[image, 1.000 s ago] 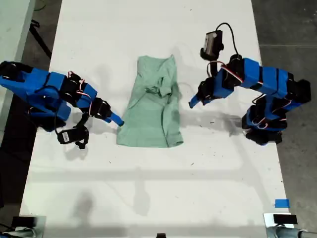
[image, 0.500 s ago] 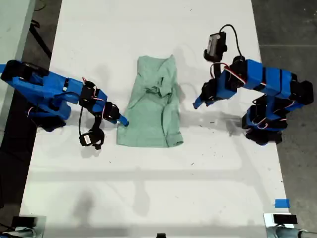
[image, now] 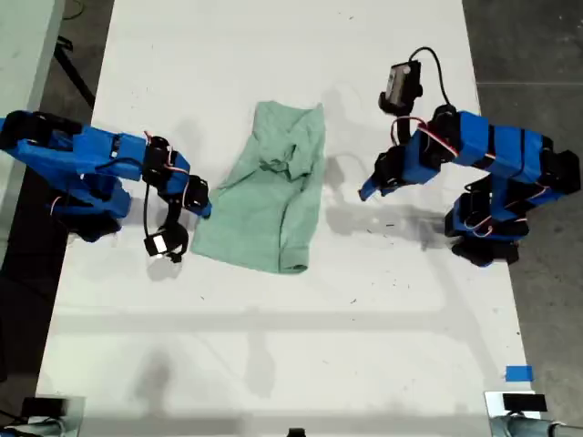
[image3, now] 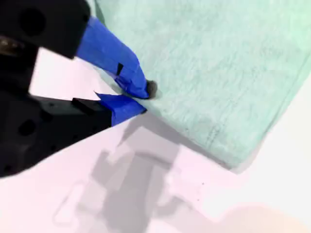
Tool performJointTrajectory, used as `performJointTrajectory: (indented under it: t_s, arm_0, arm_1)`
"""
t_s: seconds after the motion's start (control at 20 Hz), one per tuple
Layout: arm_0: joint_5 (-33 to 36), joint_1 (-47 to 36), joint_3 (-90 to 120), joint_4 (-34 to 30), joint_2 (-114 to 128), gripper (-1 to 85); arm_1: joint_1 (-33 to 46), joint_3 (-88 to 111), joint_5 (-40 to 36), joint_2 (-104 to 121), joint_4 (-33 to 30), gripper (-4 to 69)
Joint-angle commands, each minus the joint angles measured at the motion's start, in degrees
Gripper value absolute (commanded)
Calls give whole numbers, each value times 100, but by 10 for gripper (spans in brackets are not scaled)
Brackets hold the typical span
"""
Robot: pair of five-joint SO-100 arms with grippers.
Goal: Fold t-shirt
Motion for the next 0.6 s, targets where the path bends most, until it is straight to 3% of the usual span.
performJointTrajectory:
  t_s: [0.0,0.1,0.35,0.55]
  arm_0:
    - [352,-545,-606,1090,835,0]
    - [431,-624,-1055,1406,791,0]
    - [167,53,-3226,1397,-1380,0]
    - [35,519,-6258,2250,-4025,0]
  arm_1:
    - [70,18,9,334,-229,172]
    - [70,70,26,378,-264,171]
    - [70,88,53,396,-272,169]
    - [53,88,88,396,-272,167]
